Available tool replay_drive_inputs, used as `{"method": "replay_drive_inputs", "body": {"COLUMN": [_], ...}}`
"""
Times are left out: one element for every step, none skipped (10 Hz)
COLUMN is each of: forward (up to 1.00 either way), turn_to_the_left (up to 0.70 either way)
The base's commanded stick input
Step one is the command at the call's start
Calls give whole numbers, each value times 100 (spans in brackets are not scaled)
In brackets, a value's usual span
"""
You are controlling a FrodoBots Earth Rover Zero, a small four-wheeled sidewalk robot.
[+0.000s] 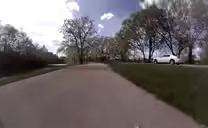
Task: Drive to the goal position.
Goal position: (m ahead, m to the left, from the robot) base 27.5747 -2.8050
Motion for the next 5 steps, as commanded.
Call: {"method": "replay_drive_inputs", "body": {"forward": [100, 100, 100, 100, 100], "turn_to_the_left": [0, 0, 0, 0, 0]}}
